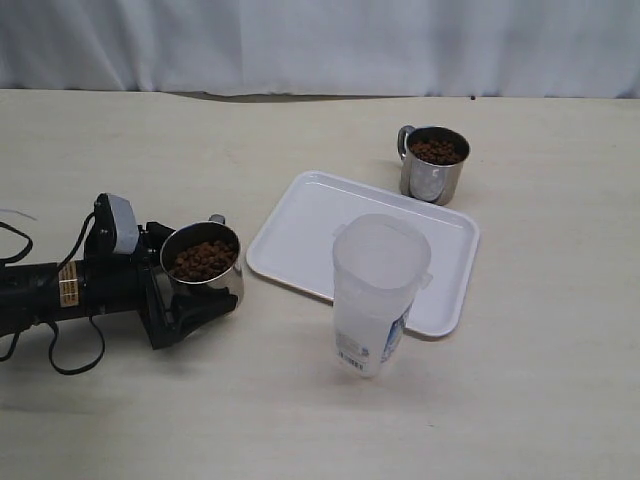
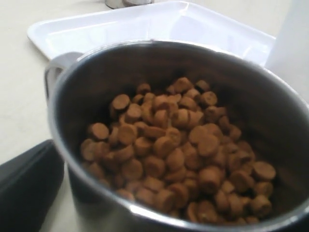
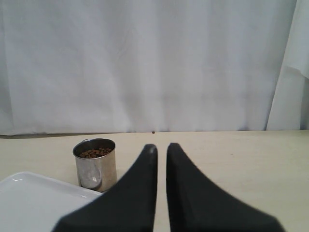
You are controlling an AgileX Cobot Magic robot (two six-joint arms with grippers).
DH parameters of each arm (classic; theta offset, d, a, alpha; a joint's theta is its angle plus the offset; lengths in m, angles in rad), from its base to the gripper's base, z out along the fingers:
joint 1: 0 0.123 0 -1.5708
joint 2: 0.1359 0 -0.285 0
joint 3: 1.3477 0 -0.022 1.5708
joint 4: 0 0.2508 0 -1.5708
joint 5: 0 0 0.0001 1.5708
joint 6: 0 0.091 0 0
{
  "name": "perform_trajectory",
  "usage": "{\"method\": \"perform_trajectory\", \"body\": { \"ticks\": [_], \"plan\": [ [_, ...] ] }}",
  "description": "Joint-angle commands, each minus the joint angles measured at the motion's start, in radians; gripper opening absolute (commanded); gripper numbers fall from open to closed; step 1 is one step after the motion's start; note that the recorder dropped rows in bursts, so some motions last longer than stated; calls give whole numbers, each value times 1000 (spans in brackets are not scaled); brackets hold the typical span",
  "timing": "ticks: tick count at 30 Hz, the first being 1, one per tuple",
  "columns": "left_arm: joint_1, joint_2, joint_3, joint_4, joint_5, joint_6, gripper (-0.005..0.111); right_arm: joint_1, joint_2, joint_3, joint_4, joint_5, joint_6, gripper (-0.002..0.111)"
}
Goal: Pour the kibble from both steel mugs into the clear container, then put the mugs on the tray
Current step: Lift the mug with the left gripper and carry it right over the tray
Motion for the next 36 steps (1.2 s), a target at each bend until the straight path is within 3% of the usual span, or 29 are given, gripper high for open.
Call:
{"method": "perform_trajectory", "body": {
  "ticks": [1, 18, 21, 28, 32, 36],
  "plan": [
    [-1, -12, -5, -7, -11, -18, 88, 5, -3, 3, 0, -7, 0, 5],
    [-1, -18, -5, -9, -11, -29, 86, 5, -3, 3, 0, -7, 0, 5],
    [-1, -18, -5, 4, -11, -29, 67, 5, -3, 3, 0, -7, 0, 5],
    [-1, -18, -5, 85, -11, -36, -1, 5, -3, 3, 0, -7, 0, 5],
    [1, -23, -5, 87, -11, -121, 0, 5, -3, 3, 0, -7, 0, 5],
    [25, -151, -5, 121, -11, -255, 0, 5, -3, 3, 0, -7, 0, 5]
  ]
}}
